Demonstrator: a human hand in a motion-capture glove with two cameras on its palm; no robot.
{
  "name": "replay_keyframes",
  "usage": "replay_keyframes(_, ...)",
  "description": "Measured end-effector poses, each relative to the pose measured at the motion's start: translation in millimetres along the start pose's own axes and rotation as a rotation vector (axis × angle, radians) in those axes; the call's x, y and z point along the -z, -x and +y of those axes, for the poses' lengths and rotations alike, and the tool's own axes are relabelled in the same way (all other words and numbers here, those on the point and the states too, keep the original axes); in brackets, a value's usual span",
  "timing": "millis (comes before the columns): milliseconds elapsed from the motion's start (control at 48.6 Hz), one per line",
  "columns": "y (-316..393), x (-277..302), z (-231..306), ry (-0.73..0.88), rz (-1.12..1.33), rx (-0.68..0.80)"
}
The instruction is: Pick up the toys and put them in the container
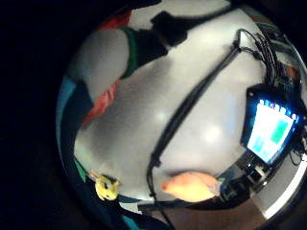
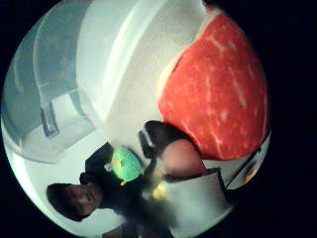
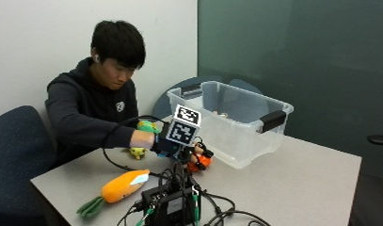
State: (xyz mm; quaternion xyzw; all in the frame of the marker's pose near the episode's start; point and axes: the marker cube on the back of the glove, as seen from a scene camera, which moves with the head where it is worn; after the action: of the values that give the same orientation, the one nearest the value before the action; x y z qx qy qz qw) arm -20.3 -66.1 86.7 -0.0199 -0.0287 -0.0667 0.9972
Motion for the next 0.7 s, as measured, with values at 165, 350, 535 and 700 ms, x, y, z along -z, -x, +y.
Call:
replay_keyframes(165,9.6,-16.2,0.3,-0.224,0.011,0.005)
replay_keyframes(350,23.4,-13.0,12.9,-0.473,0.087,-0.018)
replay_keyframes(535,23.9,49.8,55.6,-0.592,0.03,-0.088)
replay_keyframes(700,80.0,154.9,92.0,-0.798,0.062,-0.042)
